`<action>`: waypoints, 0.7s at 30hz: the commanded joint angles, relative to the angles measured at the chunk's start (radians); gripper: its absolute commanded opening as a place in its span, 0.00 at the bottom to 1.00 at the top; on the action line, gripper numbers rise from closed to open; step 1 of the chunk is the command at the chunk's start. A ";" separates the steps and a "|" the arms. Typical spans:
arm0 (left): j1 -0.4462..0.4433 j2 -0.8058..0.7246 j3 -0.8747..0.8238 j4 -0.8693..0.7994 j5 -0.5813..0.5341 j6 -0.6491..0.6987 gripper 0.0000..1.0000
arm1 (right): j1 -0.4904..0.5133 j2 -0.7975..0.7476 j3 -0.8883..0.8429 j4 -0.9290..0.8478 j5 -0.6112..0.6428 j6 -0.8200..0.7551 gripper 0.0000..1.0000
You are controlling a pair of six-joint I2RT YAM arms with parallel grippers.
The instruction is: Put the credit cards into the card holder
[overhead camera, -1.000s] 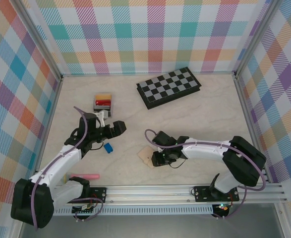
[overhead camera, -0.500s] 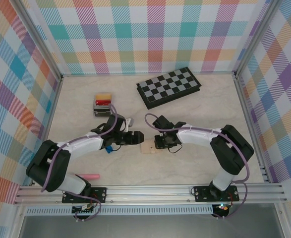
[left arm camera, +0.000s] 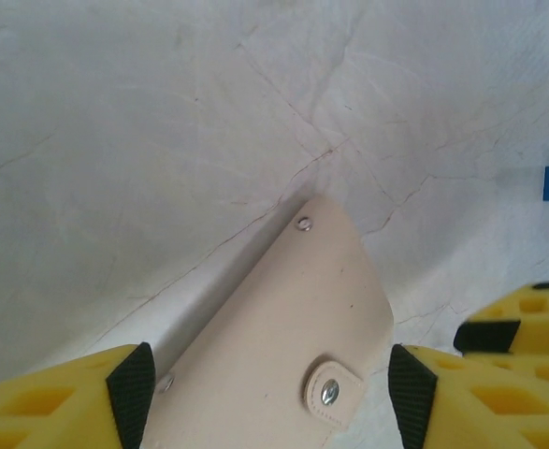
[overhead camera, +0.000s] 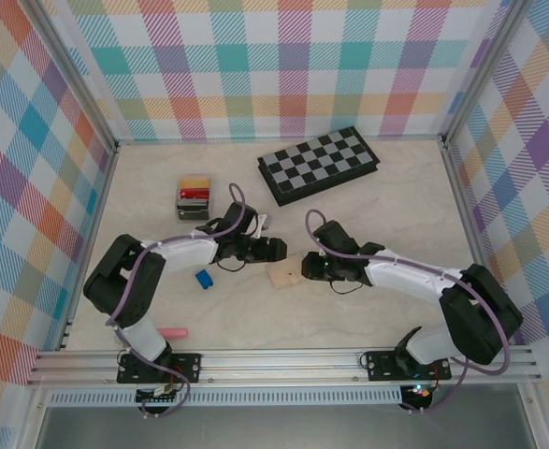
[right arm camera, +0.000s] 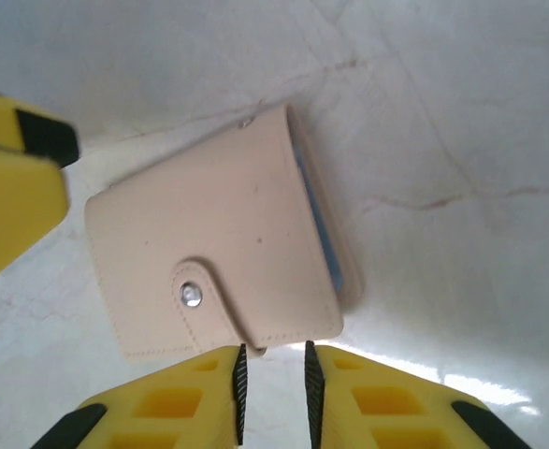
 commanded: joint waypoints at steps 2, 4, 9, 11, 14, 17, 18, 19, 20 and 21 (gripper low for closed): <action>-0.011 0.062 0.045 -0.011 0.095 0.038 0.62 | 0.004 0.001 -0.021 0.077 -0.089 0.076 0.24; -0.014 0.068 0.049 -0.018 0.108 0.042 0.62 | 0.004 0.020 -0.007 0.062 -0.076 0.086 0.24; -0.026 0.070 0.049 -0.064 0.122 0.064 0.62 | 0.004 0.098 0.045 0.029 -0.075 0.094 0.22; -0.036 0.058 0.041 -0.083 0.133 0.077 0.61 | 0.003 0.125 0.064 0.018 -0.062 0.094 0.22; -0.050 0.040 0.021 -0.110 0.136 0.085 0.60 | -0.003 0.142 0.070 0.015 -0.044 0.103 0.21; -0.059 0.012 -0.026 -0.075 0.150 0.053 0.58 | -0.022 0.168 0.088 -0.013 -0.038 0.107 0.21; -0.064 0.006 -0.040 -0.058 0.156 0.039 0.58 | -0.025 0.179 0.102 -0.038 -0.025 0.106 0.21; -0.067 0.003 -0.054 -0.034 0.163 0.024 0.58 | -0.027 0.192 0.117 -0.065 -0.012 0.100 0.21; -0.071 0.005 -0.066 -0.013 0.170 0.007 0.58 | -0.030 0.201 0.122 -0.076 -0.009 0.096 0.21; -0.074 0.008 -0.072 0.003 0.176 -0.005 0.58 | -0.031 0.207 0.125 -0.080 -0.010 0.094 0.21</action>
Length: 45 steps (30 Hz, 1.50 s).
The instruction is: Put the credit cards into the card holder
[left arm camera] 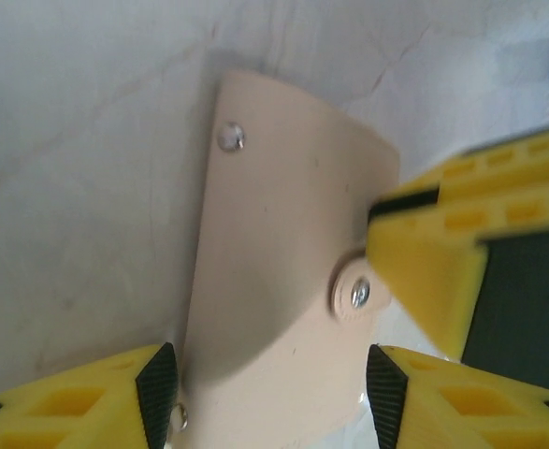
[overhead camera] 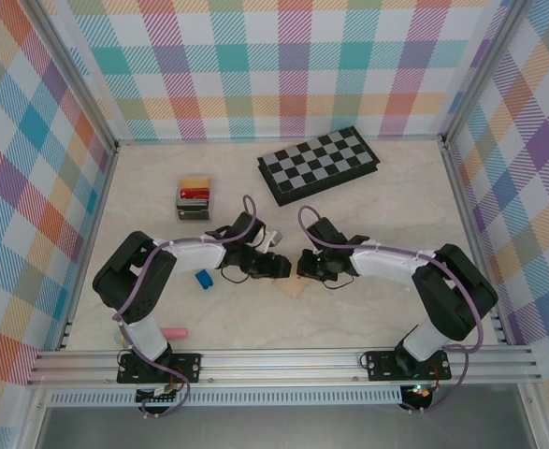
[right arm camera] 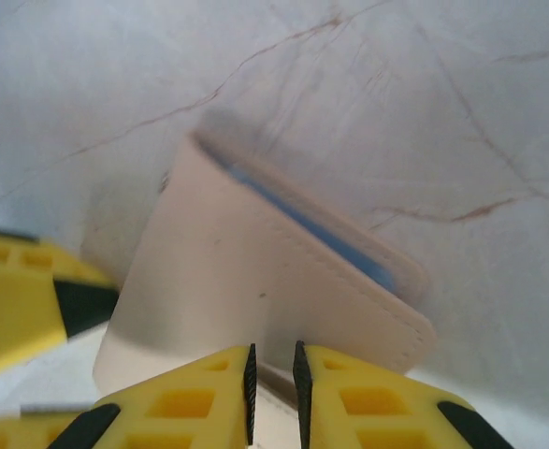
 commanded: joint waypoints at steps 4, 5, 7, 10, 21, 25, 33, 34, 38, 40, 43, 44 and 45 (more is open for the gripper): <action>-0.036 -0.016 -0.054 0.097 0.041 -0.080 0.57 | -0.011 0.035 0.032 -0.067 0.023 -0.004 0.22; -0.038 -0.014 -0.059 0.106 0.038 -0.087 0.58 | -0.013 0.037 0.034 -0.068 0.025 -0.008 0.22; -0.040 -0.009 -0.063 0.124 0.043 -0.101 0.57 | -0.013 0.045 0.033 -0.069 0.025 -0.013 0.22; -0.042 -0.001 -0.072 0.180 0.063 -0.136 0.52 | -0.013 0.054 0.036 -0.070 0.022 -0.016 0.22; -0.041 -0.065 -0.138 0.309 0.045 -0.240 0.26 | -0.013 0.036 0.083 -0.160 0.066 -0.060 0.25; -0.042 -0.067 -0.159 0.348 0.035 -0.271 0.16 | -0.012 0.007 0.095 -0.176 0.053 -0.079 0.30; -0.042 -0.082 -0.172 0.389 0.019 -0.318 0.09 | 0.041 -0.031 0.119 -0.240 0.143 -0.099 0.40; -0.043 -0.082 -0.173 0.389 0.019 -0.320 0.09 | 0.049 -0.029 0.122 -0.242 0.146 -0.100 0.41; -0.044 -0.080 -0.166 0.388 0.027 -0.325 0.08 | 0.074 -0.018 0.134 -0.227 0.147 -0.110 0.45; -0.046 -0.081 -0.166 0.389 0.026 -0.327 0.08 | 0.075 -0.009 0.137 -0.218 0.147 -0.107 0.46; -0.046 -0.081 -0.167 0.396 0.028 -0.333 0.08 | 0.076 0.031 0.157 -0.237 0.156 -0.108 0.48; -0.046 -0.081 -0.167 0.400 0.029 -0.337 0.08 | 0.078 0.049 0.166 -0.248 0.160 -0.109 0.48; -0.046 -0.080 -0.168 0.404 0.030 -0.339 0.07 | 0.079 0.068 0.174 -0.259 0.164 -0.110 0.48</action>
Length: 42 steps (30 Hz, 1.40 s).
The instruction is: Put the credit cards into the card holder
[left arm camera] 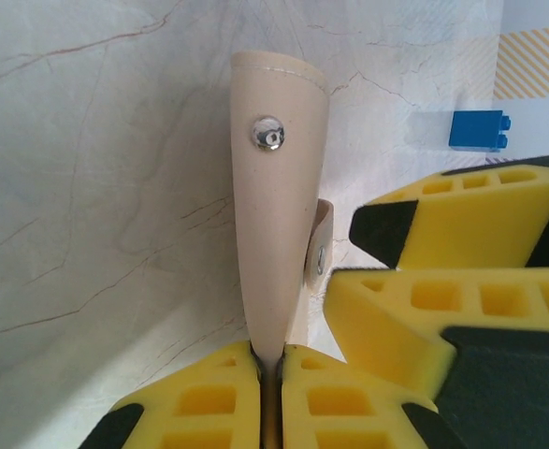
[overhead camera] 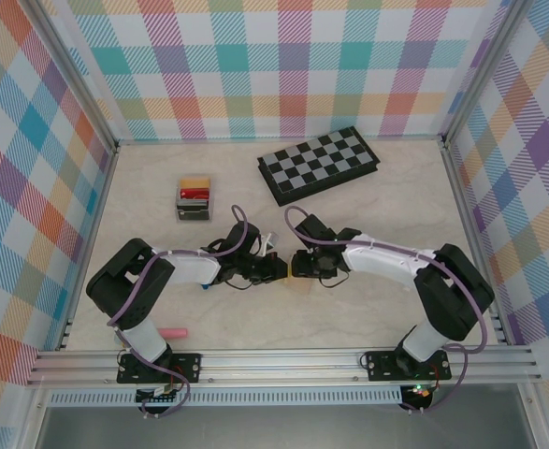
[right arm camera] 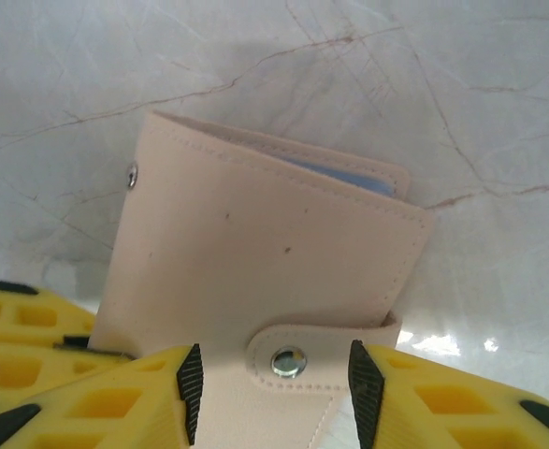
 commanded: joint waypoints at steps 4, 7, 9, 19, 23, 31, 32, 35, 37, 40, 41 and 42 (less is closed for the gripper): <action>-0.018 -0.036 -0.011 0.053 -0.003 -0.026 0.06 | 0.027 0.114 0.065 -0.122 0.104 0.008 0.45; -0.019 -0.044 -0.020 0.054 -0.019 -0.030 0.04 | 0.035 0.136 0.060 -0.144 0.121 0.012 0.42; -0.017 -0.050 -0.028 0.056 -0.031 -0.034 0.01 | 0.040 0.140 0.058 -0.168 0.149 0.020 0.37; -0.018 -0.099 -0.070 0.019 -0.126 -0.042 0.00 | 0.046 0.088 0.049 -0.280 0.280 0.030 0.18; -0.018 -0.093 -0.080 0.021 -0.129 -0.045 0.00 | 0.045 0.070 0.036 -0.281 0.284 0.037 0.17; -0.018 -0.084 -0.084 0.021 -0.103 -0.039 0.00 | 0.037 0.077 0.027 -0.264 0.281 0.046 0.23; -0.018 -0.085 -0.084 0.019 -0.099 -0.037 0.00 | 0.033 0.081 0.027 -0.260 0.280 0.044 0.24; -0.018 -0.085 -0.087 0.012 -0.096 -0.034 0.00 | 0.023 0.100 0.033 -0.260 0.280 0.041 0.24; -0.019 -0.087 -0.092 0.006 -0.096 -0.034 0.00 | 0.019 0.115 0.039 -0.272 0.285 0.041 0.24; -0.019 -0.101 -0.110 0.003 -0.099 -0.037 0.00 | 0.017 0.139 0.039 -0.297 0.289 0.048 0.25; -0.020 -0.108 -0.117 0.002 -0.099 -0.038 0.00 | 0.018 0.146 0.037 -0.305 0.293 0.051 0.25; -0.020 -0.114 -0.124 0.001 -0.096 -0.039 0.00 | 0.017 0.152 0.034 -0.313 0.297 0.056 0.26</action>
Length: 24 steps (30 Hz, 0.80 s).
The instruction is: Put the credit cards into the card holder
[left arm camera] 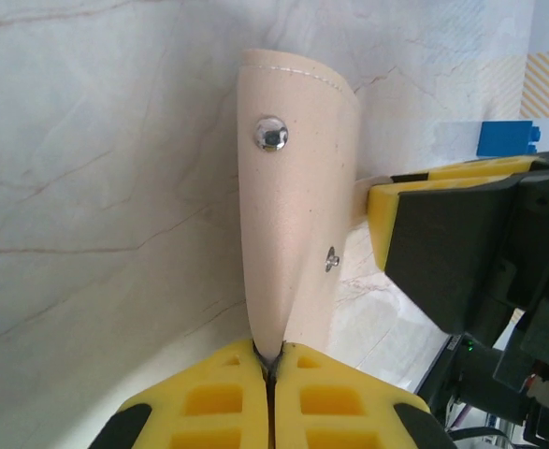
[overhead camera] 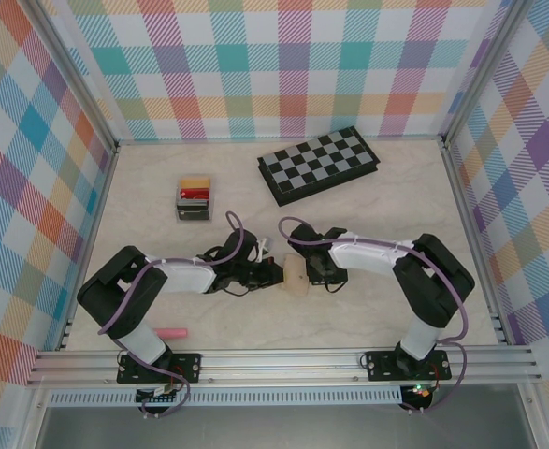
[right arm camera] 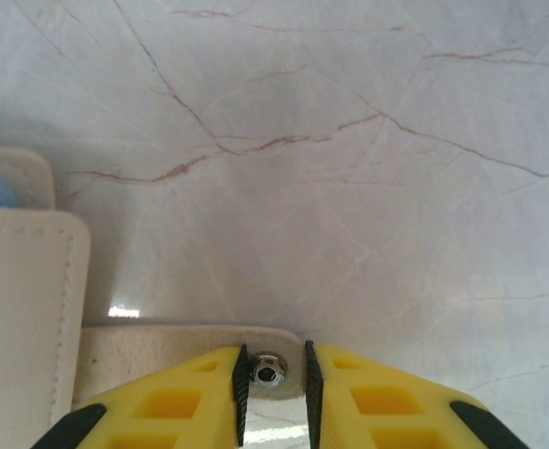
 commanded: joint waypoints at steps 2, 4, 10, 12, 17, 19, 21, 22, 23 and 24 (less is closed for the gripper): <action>-0.003 -0.059 -0.049 -0.023 0.007 -0.003 0.00 | -0.008 0.043 -0.015 -0.086 0.035 0.026 0.26; -0.012 -0.076 -0.059 -0.035 0.007 -0.003 0.00 | -0.008 0.048 -0.015 -0.090 0.027 0.019 0.27; -0.051 -0.134 -0.086 -0.096 -0.015 -0.003 0.00 | -0.007 0.018 -0.008 -0.124 0.035 0.016 0.29; -0.055 -0.145 -0.097 -0.109 -0.019 -0.007 0.00 | -0.007 0.005 -0.007 -0.128 0.031 0.007 0.29; -0.071 -0.141 -0.113 -0.116 -0.031 -0.027 0.03 | -0.006 -0.010 -0.014 -0.116 0.006 -0.018 0.29; -0.087 -0.136 -0.112 -0.122 -0.046 -0.041 0.05 | -0.006 -0.025 -0.020 -0.097 -0.015 -0.027 0.29; -0.110 -0.134 -0.107 -0.128 -0.064 -0.055 0.08 | -0.006 -0.048 -0.025 -0.087 -0.030 -0.033 0.30; -0.121 -0.137 -0.104 -0.145 -0.087 -0.061 0.12 | -0.006 -0.065 -0.029 -0.080 -0.033 -0.038 0.31; -0.131 -0.142 -0.101 -0.160 -0.109 -0.065 0.15 | -0.006 -0.079 -0.031 -0.079 -0.029 -0.048 0.31; -0.138 -0.152 -0.097 -0.181 -0.134 -0.063 0.19 | -0.006 -0.094 -0.029 -0.091 -0.007 -0.053 0.32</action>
